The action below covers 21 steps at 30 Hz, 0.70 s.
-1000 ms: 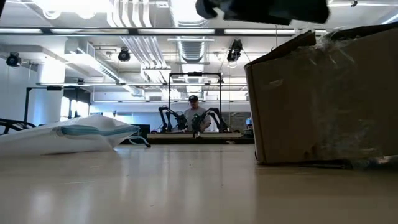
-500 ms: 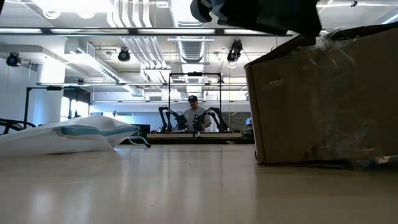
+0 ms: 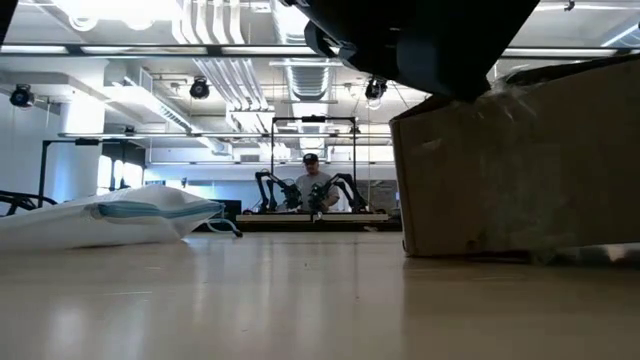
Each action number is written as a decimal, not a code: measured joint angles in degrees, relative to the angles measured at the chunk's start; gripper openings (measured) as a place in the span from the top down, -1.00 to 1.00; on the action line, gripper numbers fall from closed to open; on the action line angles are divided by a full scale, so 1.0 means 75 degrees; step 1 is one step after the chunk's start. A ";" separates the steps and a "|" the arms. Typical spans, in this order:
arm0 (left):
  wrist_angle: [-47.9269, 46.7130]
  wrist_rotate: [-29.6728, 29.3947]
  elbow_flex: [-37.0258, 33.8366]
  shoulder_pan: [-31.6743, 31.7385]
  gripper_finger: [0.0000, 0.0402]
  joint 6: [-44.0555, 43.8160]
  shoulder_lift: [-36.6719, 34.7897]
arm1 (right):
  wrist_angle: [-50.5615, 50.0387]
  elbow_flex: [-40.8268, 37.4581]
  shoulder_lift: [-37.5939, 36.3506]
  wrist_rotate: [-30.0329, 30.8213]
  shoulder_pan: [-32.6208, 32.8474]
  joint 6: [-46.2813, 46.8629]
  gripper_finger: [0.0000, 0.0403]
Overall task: Unpack boxes
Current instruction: Break down the cardboard box until it is fully flat
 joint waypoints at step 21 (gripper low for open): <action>0.0166 0.0673 0.0000 0.0458 0.16 0.0988 0.0000 | 0.0060 0.0000 0.0000 0.0000 0.0000 0.0125 0.75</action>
